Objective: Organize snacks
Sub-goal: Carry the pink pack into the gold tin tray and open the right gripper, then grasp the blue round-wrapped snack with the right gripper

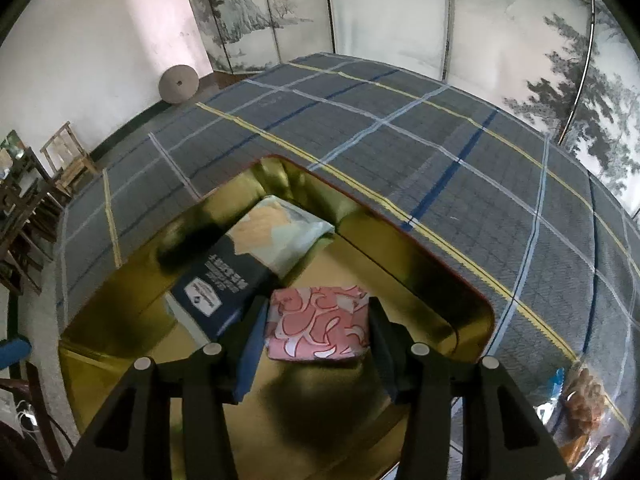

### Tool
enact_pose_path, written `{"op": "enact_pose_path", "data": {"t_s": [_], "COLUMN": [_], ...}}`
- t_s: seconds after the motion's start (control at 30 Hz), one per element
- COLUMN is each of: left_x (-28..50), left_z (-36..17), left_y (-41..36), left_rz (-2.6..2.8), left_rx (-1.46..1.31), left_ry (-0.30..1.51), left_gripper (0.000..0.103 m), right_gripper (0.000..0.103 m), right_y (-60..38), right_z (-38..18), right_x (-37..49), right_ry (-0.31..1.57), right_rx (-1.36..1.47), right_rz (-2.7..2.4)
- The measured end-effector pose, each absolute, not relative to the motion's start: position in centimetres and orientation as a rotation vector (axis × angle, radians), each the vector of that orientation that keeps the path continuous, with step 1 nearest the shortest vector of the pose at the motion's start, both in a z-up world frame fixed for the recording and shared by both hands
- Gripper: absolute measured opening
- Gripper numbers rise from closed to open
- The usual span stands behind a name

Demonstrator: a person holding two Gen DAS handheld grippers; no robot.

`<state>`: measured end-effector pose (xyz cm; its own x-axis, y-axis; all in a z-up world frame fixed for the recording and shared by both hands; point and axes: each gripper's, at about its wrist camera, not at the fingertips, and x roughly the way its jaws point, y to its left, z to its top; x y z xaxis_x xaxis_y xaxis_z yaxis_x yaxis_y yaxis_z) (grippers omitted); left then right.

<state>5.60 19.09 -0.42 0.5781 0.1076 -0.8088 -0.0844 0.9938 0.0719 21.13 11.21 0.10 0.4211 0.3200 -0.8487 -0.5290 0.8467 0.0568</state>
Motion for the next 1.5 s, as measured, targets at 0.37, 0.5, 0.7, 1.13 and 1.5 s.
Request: {"op": "enact_pose_path", "data": {"t_s": [0.37,0.5,0.7,1.13,1.5], "left_x": [5.4,5.4,5.1,5.6,6.7], "left_z": [-0.2,-0.2,0.1,0.5,0.2], "left_y": [18.6,18.5,18.0,14.0,13.3], "left_rz": [0.113,0.114,0.114,0.039,0.052], "left_rx": [0.036,0.041,0.065,0.099,0.126], "left_ry": [0.943,0.945,0.937,0.971,0.99], "left_gripper": [0.102,0.102,0.102,0.102,0.102], "right_gripper": [0.052,0.052,0.052,0.053,0.057], "right_y": [11.1,10.5,5.7,-11.0,-6.2], "right_z": [2.5,3.0,4.8,3.6,-0.1], "right_x": [20.4,19.4,16.0,15.1,21.7], "right_ry": [0.923,0.906,0.835,0.956,1.02], "right_rx": [-0.172,-0.145,-0.098,-0.192,-0.404], "right_rz": [0.588,0.595,0.555,0.396,0.497]}}
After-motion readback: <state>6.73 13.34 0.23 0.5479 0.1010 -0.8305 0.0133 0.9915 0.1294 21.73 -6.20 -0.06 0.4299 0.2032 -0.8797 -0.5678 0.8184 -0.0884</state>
